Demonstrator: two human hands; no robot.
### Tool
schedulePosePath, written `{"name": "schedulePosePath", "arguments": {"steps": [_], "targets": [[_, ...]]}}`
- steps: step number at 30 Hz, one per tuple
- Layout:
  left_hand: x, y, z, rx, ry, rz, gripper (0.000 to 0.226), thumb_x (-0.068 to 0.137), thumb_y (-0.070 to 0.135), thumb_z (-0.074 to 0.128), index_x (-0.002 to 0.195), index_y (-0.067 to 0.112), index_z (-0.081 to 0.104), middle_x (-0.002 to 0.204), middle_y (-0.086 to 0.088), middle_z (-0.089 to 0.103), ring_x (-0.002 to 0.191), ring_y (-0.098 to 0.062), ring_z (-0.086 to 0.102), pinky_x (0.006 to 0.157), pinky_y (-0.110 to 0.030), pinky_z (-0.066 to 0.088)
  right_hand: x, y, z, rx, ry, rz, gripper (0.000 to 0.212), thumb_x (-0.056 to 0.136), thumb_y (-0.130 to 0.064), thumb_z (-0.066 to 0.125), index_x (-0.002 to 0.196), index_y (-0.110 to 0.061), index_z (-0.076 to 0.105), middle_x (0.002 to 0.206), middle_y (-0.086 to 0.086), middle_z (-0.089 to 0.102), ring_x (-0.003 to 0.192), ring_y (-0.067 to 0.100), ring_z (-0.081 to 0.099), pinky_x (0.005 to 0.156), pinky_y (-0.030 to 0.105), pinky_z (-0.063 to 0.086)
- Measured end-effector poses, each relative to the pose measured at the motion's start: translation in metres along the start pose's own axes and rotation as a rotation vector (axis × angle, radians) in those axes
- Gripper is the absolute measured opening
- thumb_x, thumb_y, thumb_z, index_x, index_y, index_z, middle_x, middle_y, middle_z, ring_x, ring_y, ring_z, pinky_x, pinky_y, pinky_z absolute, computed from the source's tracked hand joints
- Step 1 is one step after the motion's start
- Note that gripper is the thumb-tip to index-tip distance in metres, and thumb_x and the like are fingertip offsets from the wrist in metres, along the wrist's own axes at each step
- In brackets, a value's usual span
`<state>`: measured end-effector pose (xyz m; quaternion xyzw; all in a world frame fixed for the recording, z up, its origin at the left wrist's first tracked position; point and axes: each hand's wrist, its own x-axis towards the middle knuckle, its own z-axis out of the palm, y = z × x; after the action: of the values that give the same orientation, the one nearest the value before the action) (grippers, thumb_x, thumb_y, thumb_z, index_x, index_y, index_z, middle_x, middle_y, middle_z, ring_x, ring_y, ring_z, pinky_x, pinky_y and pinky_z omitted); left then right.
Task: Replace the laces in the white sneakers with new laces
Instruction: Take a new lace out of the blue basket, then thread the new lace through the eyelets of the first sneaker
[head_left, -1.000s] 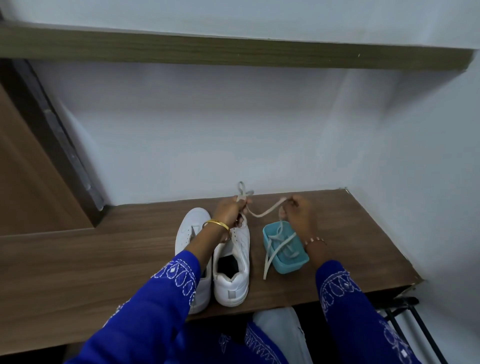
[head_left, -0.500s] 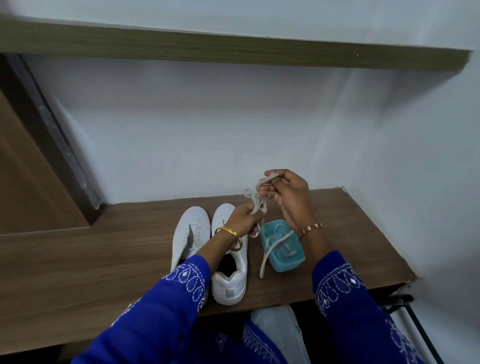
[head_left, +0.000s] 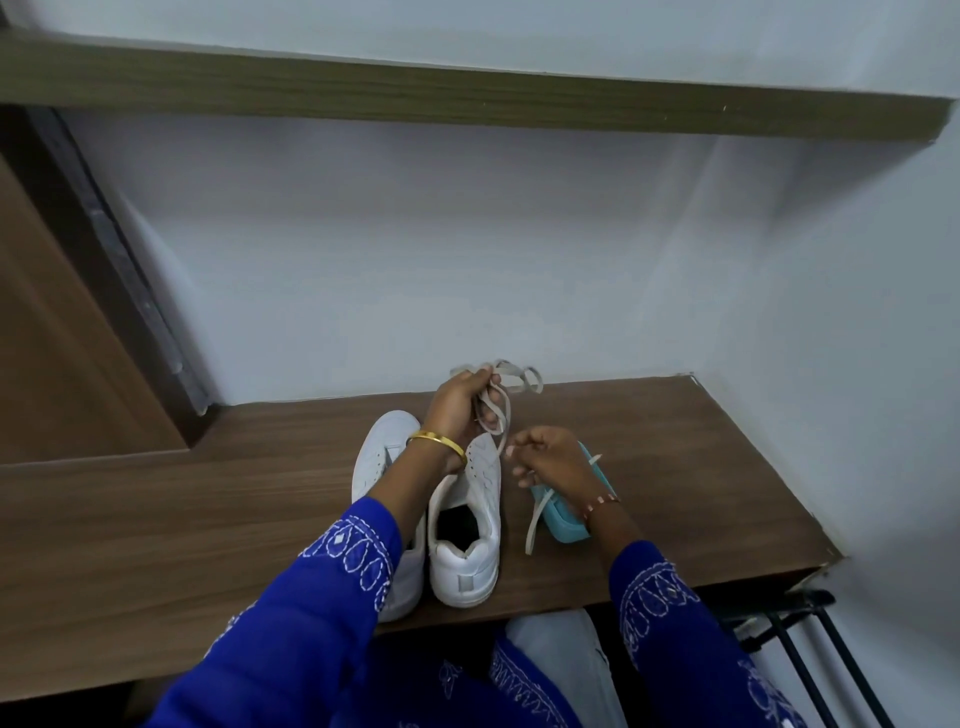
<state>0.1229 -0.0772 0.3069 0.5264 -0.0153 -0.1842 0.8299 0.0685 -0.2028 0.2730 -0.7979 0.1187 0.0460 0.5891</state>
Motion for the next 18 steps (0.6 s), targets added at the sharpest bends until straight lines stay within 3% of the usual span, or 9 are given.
{"name": "schedulePosePath", "arguments": {"steps": [3, 5, 8, 12, 16, 18], "targets": [[-0.002, 0.004, -0.008, -0.010, 0.012, -0.003, 0.034, 0.099, 0.019, 0.037, 0.069, 0.010, 0.051, 0.042, 0.004, 0.051, 0.032, -0.008, 0.041, 0.040, -0.018, 0.032, 0.004, -0.004, 0.003, 0.023, 0.071, -0.010, 0.017, 0.089, -0.002, 0.054, 0.075, -0.011, 0.059, 0.072, 0.003, 0.062, 0.055, 0.011, 0.053, 0.047, 0.018, 0.048], [-0.003, 0.005, -0.016, 0.008, 0.016, -0.018, 0.035, 0.099, 0.020, 0.038, 0.067, 0.011, 0.049, 0.041, 0.005, 0.049, 0.032, -0.008, 0.041, 0.038, -0.017, 0.033, 0.007, -0.009, 0.003, 0.060, 0.089, -0.014, 0.010, 0.089, -0.001, 0.054, 0.086, -0.006, 0.062, 0.075, 0.004, 0.063, 0.055, 0.011, 0.053, 0.047, 0.018, 0.049], [-0.008, 0.005, -0.023, 0.040, 0.005, -0.054, 0.035, 0.098, 0.022, 0.037, 0.066, 0.012, 0.047, 0.041, 0.006, 0.047, 0.031, -0.009, 0.040, 0.036, -0.016, 0.033, 0.006, -0.017, 0.008, 0.109, 0.028, -0.026, 0.020, 0.088, -0.001, 0.054, 0.106, -0.003, 0.061, 0.087, 0.008, 0.064, 0.059, 0.015, 0.056, 0.049, 0.019, 0.051], [-0.014, 0.005, -0.030, 0.043, -0.009, -0.080, 0.037, 0.098, 0.022, 0.037, 0.064, 0.013, 0.048, 0.041, 0.005, 0.047, 0.032, -0.010, 0.042, 0.036, -0.016, 0.034, 0.003, -0.022, 0.026, 0.118, -0.066, -0.029, 0.024, 0.090, -0.001, 0.054, 0.113, -0.004, 0.058, 0.084, 0.007, 0.062, 0.060, 0.012, 0.058, 0.051, 0.020, 0.051], [-0.021, 0.011, -0.044, 0.010, -0.012, -0.059, 0.042, 0.095, 0.018, 0.035, 0.059, 0.015, 0.055, 0.044, 0.003, 0.050, 0.038, -0.011, 0.046, 0.042, -0.018, 0.035, 0.000, -0.027, 0.043, 0.139, -0.104, -0.038, 0.025, 0.088, 0.004, 0.051, 0.108, -0.009, 0.058, 0.077, 0.003, 0.060, 0.060, 0.012, 0.057, 0.049, 0.018, 0.050], [-0.027, 0.016, -0.055, -0.025, -0.013, -0.047, 0.056, 0.095, 0.013, 0.029, 0.049, 0.015, 0.061, 0.043, 0.004, 0.054, 0.038, -0.010, 0.052, 0.041, -0.014, 0.039, -0.003, -0.031, 0.054, 0.112, -0.160, -0.045, 0.023, 0.087, 0.004, 0.053, 0.103, -0.012, 0.058, 0.078, 0.004, 0.061, 0.062, 0.011, 0.057, 0.050, 0.018, 0.049]]}}
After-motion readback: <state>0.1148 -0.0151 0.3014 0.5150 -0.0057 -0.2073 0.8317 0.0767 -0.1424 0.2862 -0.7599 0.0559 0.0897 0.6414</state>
